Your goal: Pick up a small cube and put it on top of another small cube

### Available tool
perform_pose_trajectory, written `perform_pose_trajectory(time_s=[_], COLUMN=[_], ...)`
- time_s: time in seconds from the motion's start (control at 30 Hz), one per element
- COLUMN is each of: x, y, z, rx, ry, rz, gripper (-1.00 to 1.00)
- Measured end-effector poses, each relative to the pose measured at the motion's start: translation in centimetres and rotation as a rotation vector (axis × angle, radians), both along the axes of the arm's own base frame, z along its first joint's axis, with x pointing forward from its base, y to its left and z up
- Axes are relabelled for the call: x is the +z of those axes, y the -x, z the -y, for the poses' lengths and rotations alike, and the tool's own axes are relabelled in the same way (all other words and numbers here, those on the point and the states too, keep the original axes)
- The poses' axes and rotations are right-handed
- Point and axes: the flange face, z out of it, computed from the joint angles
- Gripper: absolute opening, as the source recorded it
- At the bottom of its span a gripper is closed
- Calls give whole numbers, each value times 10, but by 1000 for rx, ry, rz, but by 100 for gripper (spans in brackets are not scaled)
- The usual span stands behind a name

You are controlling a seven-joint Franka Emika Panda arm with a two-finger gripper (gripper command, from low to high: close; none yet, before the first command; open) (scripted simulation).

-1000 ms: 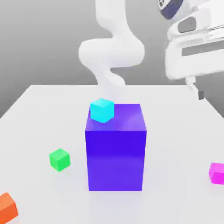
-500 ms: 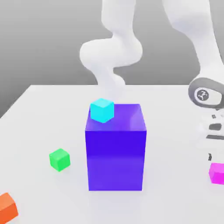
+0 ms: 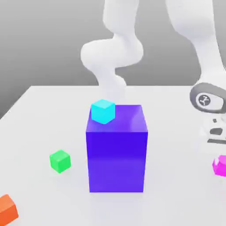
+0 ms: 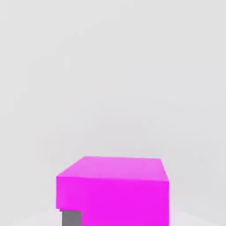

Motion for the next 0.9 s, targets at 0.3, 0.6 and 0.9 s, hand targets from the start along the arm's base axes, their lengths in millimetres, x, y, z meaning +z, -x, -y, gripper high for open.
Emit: perform_pose_trajectory(time_s=[0.3, 0.6, 0.9], x=[67, 85, 73], y=[-74, -118, -19], z=[44, 284, 478], rx=[-62, -317, -541], ry=[-110, 13, 85], rz=[137, 178, 84], gripper=[-100, -100, -100])
